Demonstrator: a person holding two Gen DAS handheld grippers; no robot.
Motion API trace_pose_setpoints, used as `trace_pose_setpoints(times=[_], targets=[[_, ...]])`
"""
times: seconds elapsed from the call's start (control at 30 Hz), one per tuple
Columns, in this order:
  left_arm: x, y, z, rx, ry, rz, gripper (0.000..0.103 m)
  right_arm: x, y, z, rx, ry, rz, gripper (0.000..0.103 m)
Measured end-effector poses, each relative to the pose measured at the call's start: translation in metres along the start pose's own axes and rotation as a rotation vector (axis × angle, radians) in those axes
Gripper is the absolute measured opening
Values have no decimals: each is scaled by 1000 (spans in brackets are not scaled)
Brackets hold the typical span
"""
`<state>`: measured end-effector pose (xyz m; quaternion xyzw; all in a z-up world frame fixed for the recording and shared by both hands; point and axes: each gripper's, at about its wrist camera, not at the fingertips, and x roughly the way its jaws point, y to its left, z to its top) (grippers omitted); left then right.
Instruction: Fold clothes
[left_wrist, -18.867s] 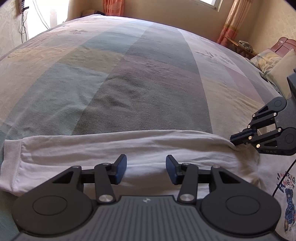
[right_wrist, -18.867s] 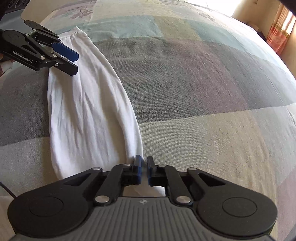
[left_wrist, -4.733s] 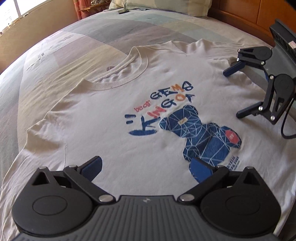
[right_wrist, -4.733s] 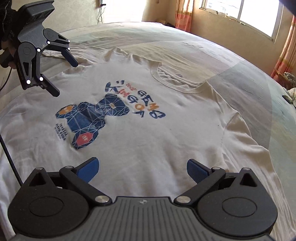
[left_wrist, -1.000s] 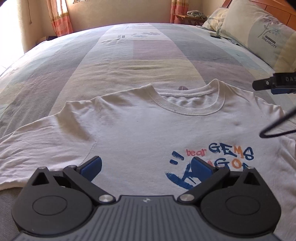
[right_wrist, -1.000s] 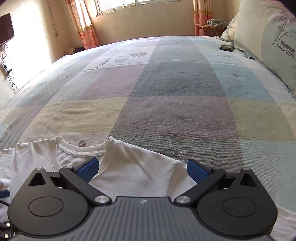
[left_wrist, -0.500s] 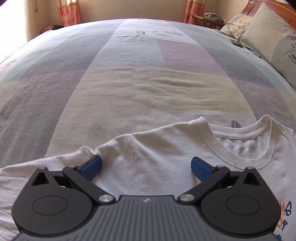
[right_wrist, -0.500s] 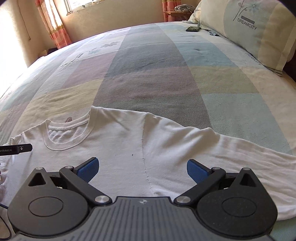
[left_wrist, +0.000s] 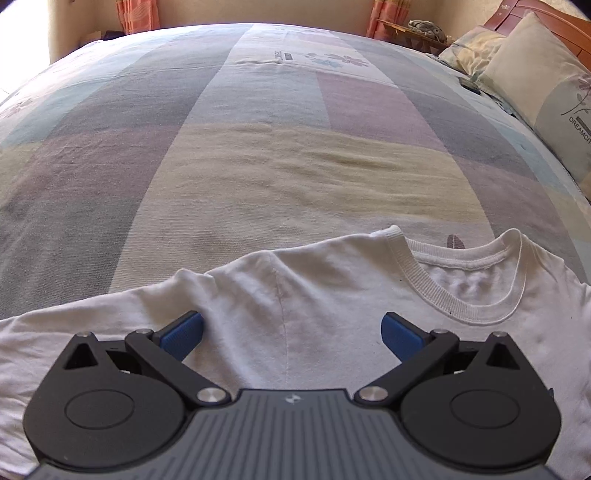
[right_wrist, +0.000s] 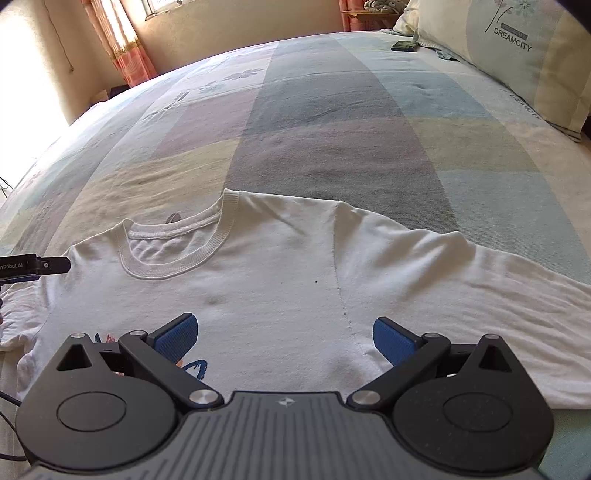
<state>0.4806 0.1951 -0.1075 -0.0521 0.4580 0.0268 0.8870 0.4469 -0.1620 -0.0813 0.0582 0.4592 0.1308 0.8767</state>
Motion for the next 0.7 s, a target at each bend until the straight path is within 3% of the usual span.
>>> trace_pose_setpoints(times=[0.13, 0.3, 0.4, 0.5, 0.7], targets=[[14, 8, 14, 20, -4, 46, 102, 4, 8, -2, -25, 18, 11, 103], [-19, 9, 19, -43, -31, -2, 102, 1, 13, -1, -35, 20, 27, 103], [-33, -2, 16, -60, -37, -73, 102, 0, 17, -1, -36, 27, 44, 103], [-21, -17, 14, -49, -5, -159, 102, 3, 21, -7, -42, 48, 65, 103], [21, -35, 22, 13, 4, -130, 102, 7, 26, -25, -54, 103, 74, 103]])
